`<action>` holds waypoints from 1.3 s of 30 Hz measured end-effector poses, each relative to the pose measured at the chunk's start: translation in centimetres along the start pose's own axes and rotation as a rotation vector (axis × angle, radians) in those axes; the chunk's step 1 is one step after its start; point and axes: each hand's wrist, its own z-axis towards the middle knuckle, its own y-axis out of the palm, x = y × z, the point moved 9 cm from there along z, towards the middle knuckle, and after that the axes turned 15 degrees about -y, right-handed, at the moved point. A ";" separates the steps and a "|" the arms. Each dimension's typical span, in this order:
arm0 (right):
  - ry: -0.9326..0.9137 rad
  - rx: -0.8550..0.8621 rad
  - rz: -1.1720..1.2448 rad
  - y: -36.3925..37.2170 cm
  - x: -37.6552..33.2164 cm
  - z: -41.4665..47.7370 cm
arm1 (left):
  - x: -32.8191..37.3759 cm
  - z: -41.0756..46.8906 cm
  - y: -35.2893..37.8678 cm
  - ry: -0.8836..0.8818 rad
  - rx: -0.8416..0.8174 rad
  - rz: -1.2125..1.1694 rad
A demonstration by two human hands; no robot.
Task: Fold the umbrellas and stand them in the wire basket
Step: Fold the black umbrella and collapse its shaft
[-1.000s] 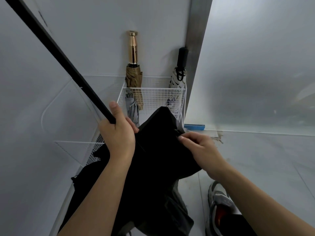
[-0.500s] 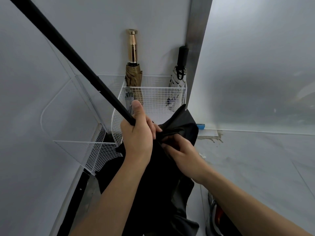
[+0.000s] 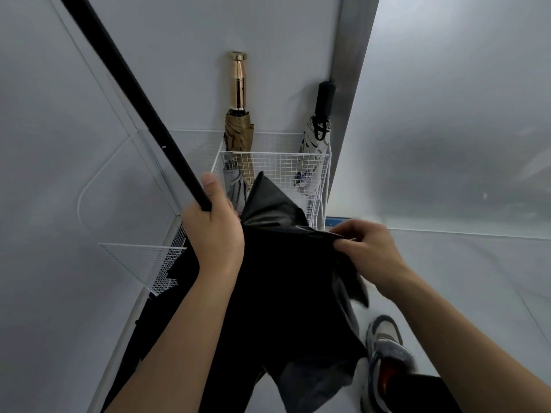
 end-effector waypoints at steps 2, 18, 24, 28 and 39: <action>0.006 0.035 0.110 -0.6 -0.2 0.0 | 0.0 0.6 -0.4 0.005 0.027 0.017; -0.083 -0.341 0.377 4.2 -3.1 -3.5 | -0.5 1.3 -1.3 -0.052 0.137 -0.121; -0.297 -0.138 -0.198 2.0 -3.4 -2.7 | -0.8 1.7 -1.6 -0.063 0.153 -0.109; -0.381 -0.127 -0.052 1.0 -4.1 -2.5 | -0.7 1.9 -1.7 -0.047 0.145 -0.119; -0.438 -0.153 -0.268 2.7 -4.0 -2.5 | -1.4 0.9 -0.1 -0.066 0.056 -0.114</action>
